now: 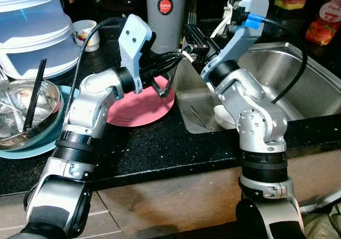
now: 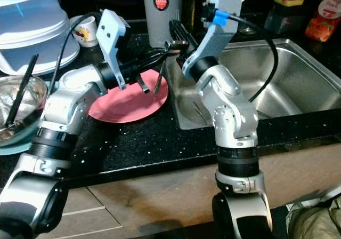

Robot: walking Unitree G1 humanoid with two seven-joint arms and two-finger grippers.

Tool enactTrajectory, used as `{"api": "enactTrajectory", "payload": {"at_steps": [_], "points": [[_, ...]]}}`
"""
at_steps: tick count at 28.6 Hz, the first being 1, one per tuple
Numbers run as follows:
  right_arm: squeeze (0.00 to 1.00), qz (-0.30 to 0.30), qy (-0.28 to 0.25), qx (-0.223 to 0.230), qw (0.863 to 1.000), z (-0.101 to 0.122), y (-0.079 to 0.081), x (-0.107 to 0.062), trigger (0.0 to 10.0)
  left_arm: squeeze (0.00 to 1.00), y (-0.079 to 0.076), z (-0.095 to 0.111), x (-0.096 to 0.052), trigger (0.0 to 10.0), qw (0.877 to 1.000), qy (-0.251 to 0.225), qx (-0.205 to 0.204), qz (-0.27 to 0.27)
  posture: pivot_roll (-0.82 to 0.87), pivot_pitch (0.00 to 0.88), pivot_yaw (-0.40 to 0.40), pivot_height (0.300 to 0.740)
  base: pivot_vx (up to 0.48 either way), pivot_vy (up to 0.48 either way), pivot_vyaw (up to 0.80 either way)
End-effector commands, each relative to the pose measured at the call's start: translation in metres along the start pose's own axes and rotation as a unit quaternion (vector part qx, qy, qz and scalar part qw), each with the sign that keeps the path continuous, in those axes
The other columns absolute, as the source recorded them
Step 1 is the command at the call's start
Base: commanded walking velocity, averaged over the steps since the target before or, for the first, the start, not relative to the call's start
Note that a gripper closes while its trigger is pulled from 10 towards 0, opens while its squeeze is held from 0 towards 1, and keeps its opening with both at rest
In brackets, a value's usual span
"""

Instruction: Kitchen organization

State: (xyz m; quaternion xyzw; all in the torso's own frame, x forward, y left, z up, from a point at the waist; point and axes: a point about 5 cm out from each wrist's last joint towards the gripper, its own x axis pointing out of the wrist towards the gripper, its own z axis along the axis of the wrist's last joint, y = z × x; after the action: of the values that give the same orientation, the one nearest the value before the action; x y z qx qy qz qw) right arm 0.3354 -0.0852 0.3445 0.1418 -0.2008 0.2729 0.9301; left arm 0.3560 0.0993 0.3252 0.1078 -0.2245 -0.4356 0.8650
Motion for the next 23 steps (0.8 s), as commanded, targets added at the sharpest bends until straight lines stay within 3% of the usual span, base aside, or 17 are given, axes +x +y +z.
{"api": "enactTrajectory", "payload": {"at_steps": [1, 2, 3, 4, 10, 11, 15, 18, 21, 23], "points": [[0.0, 0.019, -0.006, 0.009, 1.0, 0.0, 0.008, 0.001, 0.0, 0.0, 0.0, -0.006, -0.002, 10.0, 1.0, 0.016, 0.003, 0.0, 0.03, 0.103, 0.013, 0.74, 0.0, 0.0, 0.0], [0.0, 0.017, -0.007, 0.01, 1.0, 0.001, 0.008, 0.001, 0.0, 0.45, 0.0, -0.006, -0.002, 10.0, 1.0, 0.016, -0.001, 0.0, 0.03, 0.103, 0.013, 0.74, 0.0, 0.0, 0.0], [0.0, 0.016, -0.008, 0.011, 1.0, 0.001, 0.008, 0.002, 0.0, 0.45, 0.0, -0.006, -0.002, 10.0, 1.0, 0.016, -0.004, 0.0, 0.03, 0.103, 0.013, 0.74, 0.0, 0.0, 0.0], [0.0, 0.013, -0.011, 0.012, 1.0, 0.003, 0.007, 0.002, 0.0, 1.0, 0.0, -0.006, -0.002, 10.0, 1.0, 0.015, -0.007, 0.002, 0.03, 0.103, 0.013, 0.74, 0.0, 0.0, 0.0], [0.0, 0.001, -0.021, 0.022, 1.0, 0.008, 0.002, 0.003, 0.0, 1.0, 0.003, -0.005, -0.003, 10.0, 1.0, 0.023, 0.004, 0.016, 0.03, 0.111, 0.015, 0.74, 0.0, 0.0, 0.0], [0.0, -0.001, -0.022, 0.022, 1.0, 0.009, 0.001, 0.003, 0.0, 0.0, 0.003, -0.006, -0.003, 10.0, 0.999, 0.026, 0.006, 0.018, 0.03, 0.111, 0.015, 0.74, 0.0, 0.0, 0.0], [0.0, -0.018, -0.031, 0.018, 0.999, 0.013, -0.005, 0.003, 0.0, 0.0, 0.004, -0.006, -0.003, 10.0, 0.999, 0.029, 0.006, 0.02, 0.03, 0.114, 0.016, 0.74, 0.0, 0.0, 0.0], [0.0, -0.087, -0.061, -0.036, 0.994, 0.029, -0.038, 0.0, 0.0, 0.0, 0.012, -0.011, -0.012, 10.0, 0.998, 0.051, 0.02, 0.043, 0.03, 0.118, 0.02, 0.74, 0.0, 0.0, 0.0], [0.0, -0.09, -0.053, -0.058, 0.993, 0.032, -0.047, -0.003, 0.0, 0.0, 0.021, -0.016, -0.022, 10.0, 0.995, 0.073, 0.028, 0.064, 0.03, 0.118, 0.02, 0.74, 0.0, 0.0, 0.0], [0.0, -0.067, -0.019, -0.1, 0.993, 0.028, -0.049, -0.005, 0.0, 0.0, 0.032, -0.019, -0.03, 10.0, 0.99, 0.098, 0.057, 0.089, 0.03, 0.122, 0.019, 0.74, 0.0, 0.0, 0.0]]}}
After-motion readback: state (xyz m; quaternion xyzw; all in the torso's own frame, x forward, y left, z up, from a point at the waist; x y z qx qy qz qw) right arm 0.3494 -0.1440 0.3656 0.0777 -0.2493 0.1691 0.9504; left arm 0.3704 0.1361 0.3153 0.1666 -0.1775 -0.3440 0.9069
